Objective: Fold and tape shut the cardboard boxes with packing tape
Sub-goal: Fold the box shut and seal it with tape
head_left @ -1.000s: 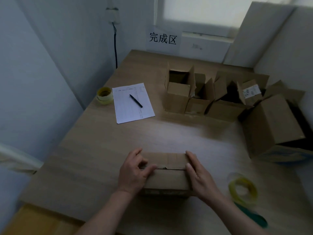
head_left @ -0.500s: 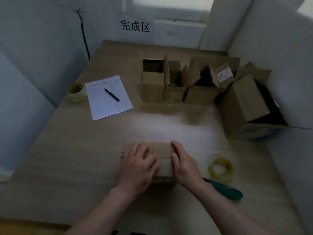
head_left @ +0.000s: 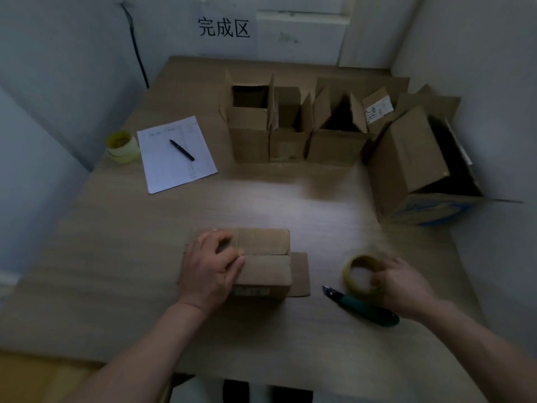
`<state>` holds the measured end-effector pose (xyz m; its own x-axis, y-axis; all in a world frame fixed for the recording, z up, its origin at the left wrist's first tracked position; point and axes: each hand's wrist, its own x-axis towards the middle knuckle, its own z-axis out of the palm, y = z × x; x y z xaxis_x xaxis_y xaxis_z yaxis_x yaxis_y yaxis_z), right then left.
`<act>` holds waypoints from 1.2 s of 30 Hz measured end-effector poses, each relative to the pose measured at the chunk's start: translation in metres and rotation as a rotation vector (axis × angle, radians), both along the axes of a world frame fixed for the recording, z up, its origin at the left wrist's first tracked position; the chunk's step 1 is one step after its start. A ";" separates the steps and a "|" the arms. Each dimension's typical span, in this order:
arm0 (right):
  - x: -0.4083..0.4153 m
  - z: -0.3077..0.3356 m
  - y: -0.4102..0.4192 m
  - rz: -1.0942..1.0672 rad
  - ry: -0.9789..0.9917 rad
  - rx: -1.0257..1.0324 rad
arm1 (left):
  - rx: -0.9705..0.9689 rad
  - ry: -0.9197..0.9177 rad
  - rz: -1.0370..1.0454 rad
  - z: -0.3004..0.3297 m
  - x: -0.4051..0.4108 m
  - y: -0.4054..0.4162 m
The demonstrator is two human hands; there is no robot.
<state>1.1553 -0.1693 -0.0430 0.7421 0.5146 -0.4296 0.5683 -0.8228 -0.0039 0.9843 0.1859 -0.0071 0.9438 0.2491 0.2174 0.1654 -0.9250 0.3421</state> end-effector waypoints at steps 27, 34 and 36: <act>-0.076 0.063 0.190 -0.217 0.521 1.373 | -0.592 -0.203 0.115 0.023 0.004 0.014; -0.078 0.061 0.191 -0.131 0.457 1.298 | -1.002 0.257 -0.017 0.081 0.048 0.028; -0.079 0.063 0.192 -0.127 0.456 1.295 | -0.979 0.374 -0.086 0.087 0.053 0.031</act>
<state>1.0764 0.0223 0.0203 0.7377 0.6699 0.0837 0.2318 -0.1349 -0.9634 1.0374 0.2173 0.0799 0.9320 0.0880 -0.3515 0.3617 -0.2855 0.8875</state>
